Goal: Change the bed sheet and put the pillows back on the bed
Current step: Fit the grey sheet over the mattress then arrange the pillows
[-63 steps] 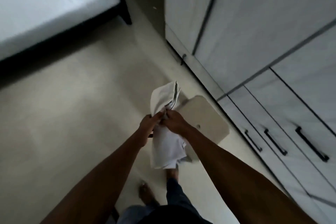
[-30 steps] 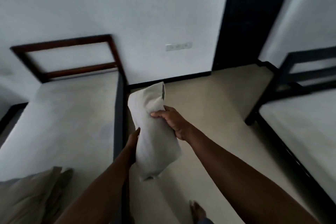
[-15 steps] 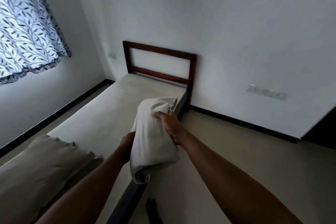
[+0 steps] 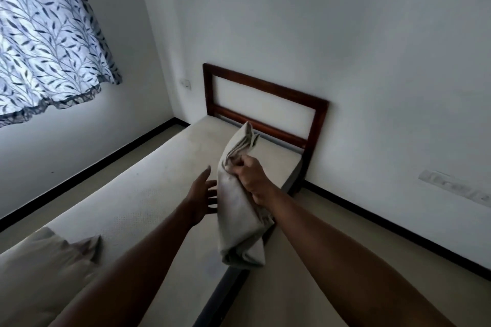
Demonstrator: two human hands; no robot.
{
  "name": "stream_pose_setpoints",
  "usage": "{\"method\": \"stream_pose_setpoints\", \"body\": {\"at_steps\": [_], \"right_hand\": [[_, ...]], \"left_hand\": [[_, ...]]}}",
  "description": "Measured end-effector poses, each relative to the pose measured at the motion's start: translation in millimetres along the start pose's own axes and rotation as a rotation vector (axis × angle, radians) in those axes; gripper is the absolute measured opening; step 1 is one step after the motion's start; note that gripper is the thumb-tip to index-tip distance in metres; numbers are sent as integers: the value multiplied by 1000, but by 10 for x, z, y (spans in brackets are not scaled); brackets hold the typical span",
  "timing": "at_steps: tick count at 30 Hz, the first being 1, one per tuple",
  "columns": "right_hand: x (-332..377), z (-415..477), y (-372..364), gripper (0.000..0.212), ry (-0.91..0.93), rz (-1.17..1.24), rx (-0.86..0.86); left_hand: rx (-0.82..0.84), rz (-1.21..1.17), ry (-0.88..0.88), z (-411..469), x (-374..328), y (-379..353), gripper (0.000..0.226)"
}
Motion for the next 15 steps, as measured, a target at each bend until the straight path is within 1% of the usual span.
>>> {"method": "stream_pose_setpoints", "body": {"at_steps": [2,4,5,7,9,10,12,15], "right_hand": [[74,361,-73,14,97,-110,63],[178,739,-151,20,201,-177,135],[227,939,-184,21,244,-197,176],[289,1274,-252,25,284,-211,279],[359,1517,-285,33,279,-218,360],[397,1631,-293,36,267,-221,393],[453,1922,-345,39,229,-233,427],[502,2178,-390,30,146,-222,461]], "left_hand": [[-7,26,-50,140,-385,-55,74],[-74,116,-135,309,-733,-112,70],[-138,141,-157,397,-873,-145,64],[-308,93,-156,583,-1009,-167,46],[-466,49,-172,675,-1055,-179,24],[-539,39,-199,705,-1070,-186,17],[-679,21,-273,762,-1138,-191,16],[-864,-43,-371,801,-1192,-183,24]]}}
Point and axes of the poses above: each hand's wrist, its own z-axis towards the middle knuckle, its own y-axis out of the back of the hand, x = y × z, the point moved 2 cm from there along z, towards the middle knuckle, and after that the axes turned 14 degrees about -x, right-handed, at the moved point
